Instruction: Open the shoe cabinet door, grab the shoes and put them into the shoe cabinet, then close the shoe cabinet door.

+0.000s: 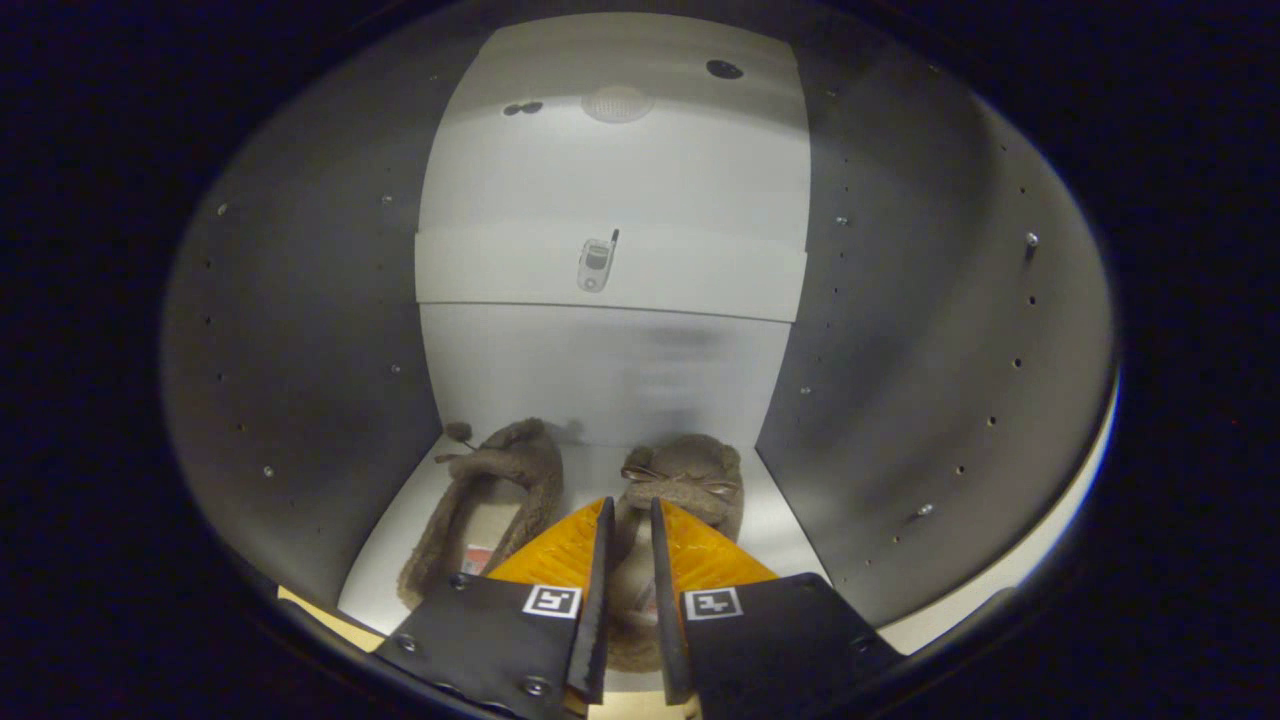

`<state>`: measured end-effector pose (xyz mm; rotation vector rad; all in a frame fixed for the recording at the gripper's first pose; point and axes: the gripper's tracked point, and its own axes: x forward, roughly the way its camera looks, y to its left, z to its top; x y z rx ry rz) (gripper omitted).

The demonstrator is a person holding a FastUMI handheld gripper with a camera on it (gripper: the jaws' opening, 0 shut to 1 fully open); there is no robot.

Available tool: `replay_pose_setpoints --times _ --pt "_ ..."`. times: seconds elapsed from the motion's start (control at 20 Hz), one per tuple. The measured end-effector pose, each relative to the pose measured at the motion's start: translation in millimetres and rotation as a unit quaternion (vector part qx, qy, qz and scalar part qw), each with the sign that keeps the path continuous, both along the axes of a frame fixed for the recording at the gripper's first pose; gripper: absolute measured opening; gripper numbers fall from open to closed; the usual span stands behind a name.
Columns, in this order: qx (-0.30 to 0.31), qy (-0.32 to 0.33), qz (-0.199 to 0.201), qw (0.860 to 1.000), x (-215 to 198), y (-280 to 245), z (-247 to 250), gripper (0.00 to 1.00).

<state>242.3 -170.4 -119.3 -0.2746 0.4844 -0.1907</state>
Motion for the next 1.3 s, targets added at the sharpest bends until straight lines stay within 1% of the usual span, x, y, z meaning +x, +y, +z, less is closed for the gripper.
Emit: replay_pose_setpoints --times 0.3,0.5,0.7,0.9,1.3 --pt "0.003 -0.016 0.014 1.0 -29 13 23 0.24" --pt "0.015 -0.035 0.013 0.999 -64 28 44 0.23" --pt "0.021 -0.047 0.006 0.999 -116 43 59 0.24" --pt "0.034 -0.059 -0.004 0.998 -178 55 67 0.24" --pt "0.031 -0.055 0.002 0.998 -297 62 78 0.24"
